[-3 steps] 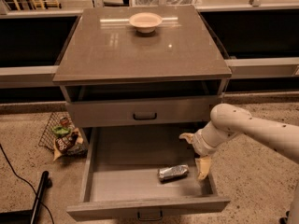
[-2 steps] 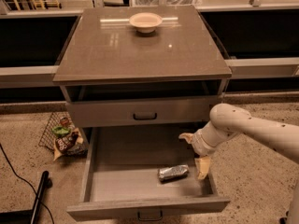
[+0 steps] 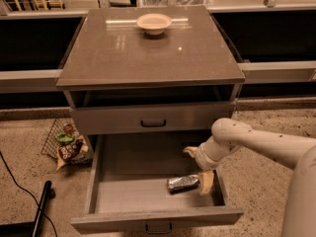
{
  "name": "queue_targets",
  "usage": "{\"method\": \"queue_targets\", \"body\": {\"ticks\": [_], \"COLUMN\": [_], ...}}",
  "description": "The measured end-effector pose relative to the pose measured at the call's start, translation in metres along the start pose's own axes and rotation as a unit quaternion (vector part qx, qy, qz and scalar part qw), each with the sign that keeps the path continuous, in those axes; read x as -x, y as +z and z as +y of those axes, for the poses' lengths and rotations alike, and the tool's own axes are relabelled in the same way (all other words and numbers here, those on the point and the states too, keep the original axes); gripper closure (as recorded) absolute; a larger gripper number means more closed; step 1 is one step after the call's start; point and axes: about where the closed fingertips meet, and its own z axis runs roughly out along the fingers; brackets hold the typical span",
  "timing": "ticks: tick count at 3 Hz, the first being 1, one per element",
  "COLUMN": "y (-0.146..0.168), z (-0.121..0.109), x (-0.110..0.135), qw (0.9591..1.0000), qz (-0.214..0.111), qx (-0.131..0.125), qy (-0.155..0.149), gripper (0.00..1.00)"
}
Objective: Pick redbull can from middle drawer and place on counter
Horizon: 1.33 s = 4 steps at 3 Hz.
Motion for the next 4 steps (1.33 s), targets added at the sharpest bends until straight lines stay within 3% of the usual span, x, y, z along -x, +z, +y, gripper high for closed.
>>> {"method": "queue_targets", "body": {"ticks": [3,4], "y": [0.076,0.09], "z": [-0.002,-0.004], "x": [-0.006,-0.008], "qw": [0.9989,0.9986], "qz": [-0.032,-0.035], "qx": [0.023,0.026], "qy": [0.025,0.029], "gripper": [0.0,0.18]}}
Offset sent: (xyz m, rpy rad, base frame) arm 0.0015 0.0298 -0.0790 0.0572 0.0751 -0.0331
